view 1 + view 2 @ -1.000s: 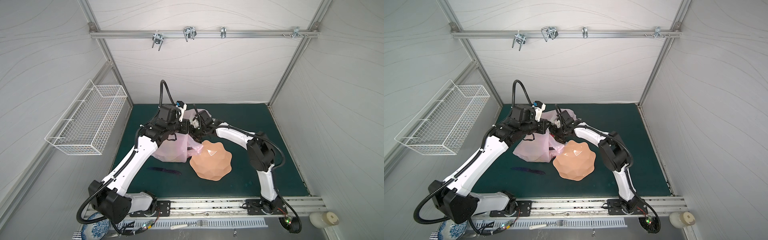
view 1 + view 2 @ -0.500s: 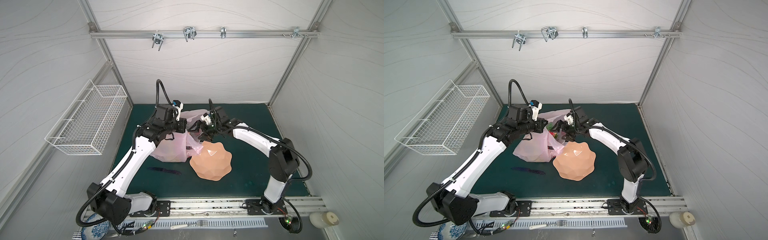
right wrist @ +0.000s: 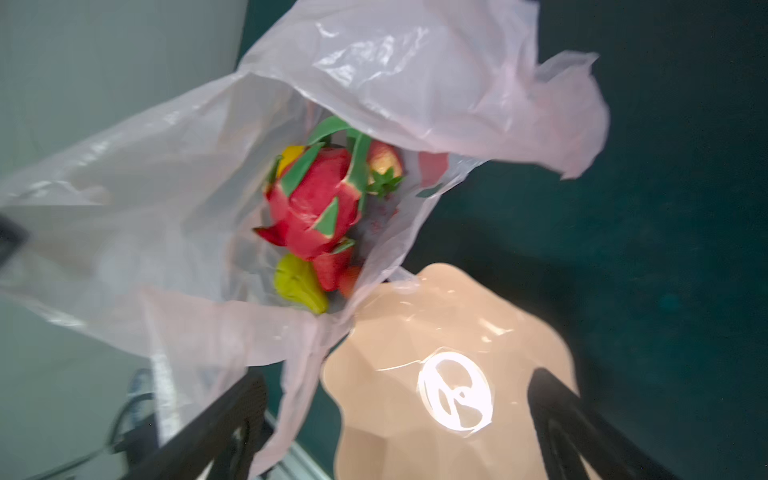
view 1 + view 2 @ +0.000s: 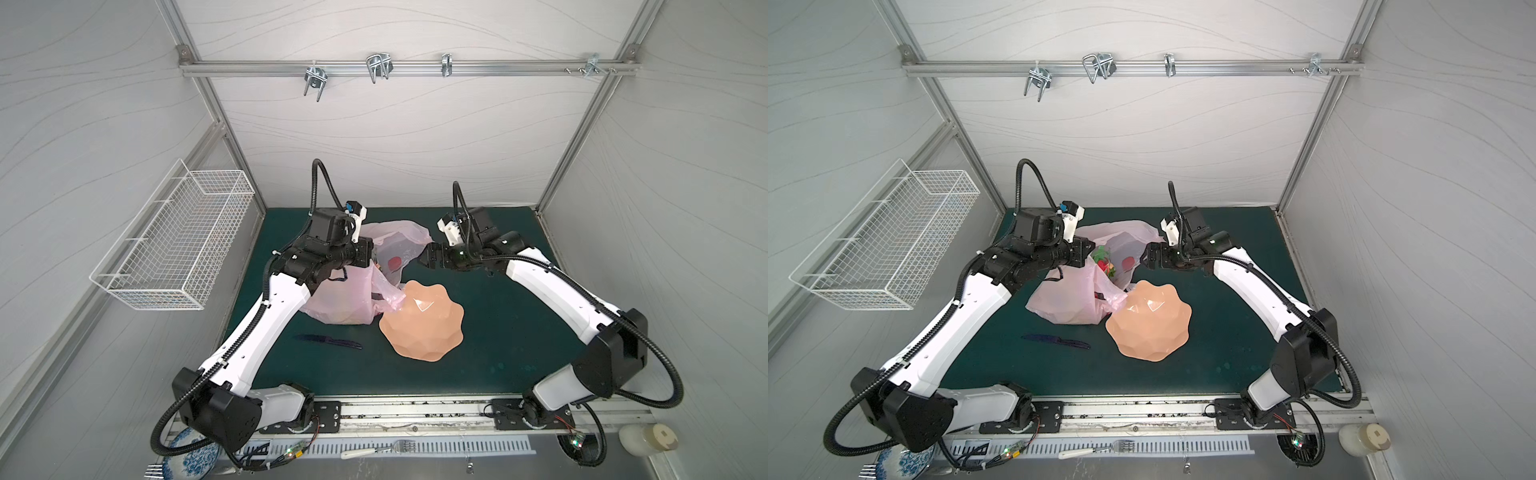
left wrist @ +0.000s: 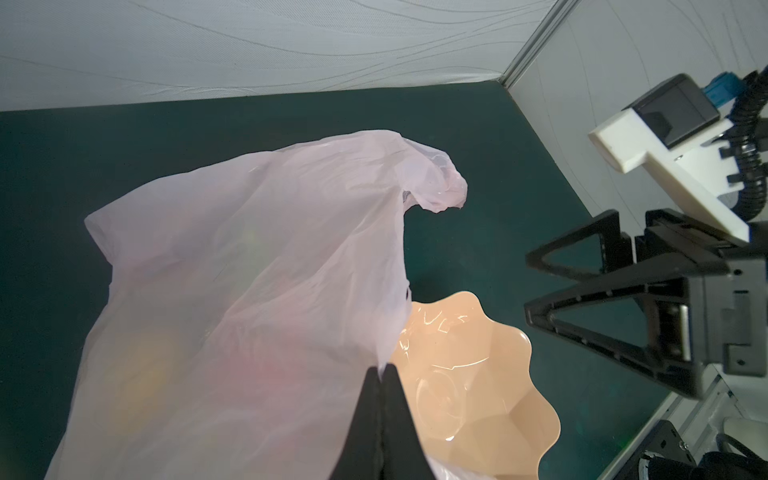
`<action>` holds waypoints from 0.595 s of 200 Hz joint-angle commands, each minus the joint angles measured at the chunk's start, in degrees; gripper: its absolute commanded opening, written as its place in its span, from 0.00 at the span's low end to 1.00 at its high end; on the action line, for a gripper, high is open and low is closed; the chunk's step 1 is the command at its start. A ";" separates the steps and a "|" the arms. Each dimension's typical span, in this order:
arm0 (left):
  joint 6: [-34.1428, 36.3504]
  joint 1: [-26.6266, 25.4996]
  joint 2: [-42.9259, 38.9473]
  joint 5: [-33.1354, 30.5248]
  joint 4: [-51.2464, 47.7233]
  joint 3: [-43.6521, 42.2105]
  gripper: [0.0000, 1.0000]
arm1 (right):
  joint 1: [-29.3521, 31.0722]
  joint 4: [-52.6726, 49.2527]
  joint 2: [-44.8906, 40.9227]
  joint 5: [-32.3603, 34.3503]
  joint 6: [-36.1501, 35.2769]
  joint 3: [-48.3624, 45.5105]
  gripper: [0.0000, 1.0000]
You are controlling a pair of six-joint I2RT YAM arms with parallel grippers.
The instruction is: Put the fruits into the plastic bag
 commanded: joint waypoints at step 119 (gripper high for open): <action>0.47 0.16 -0.73 1.85 -1.68 3.11 0.00 | -0.47 17.79 16.26 12.24 -37.19 5.57 0.91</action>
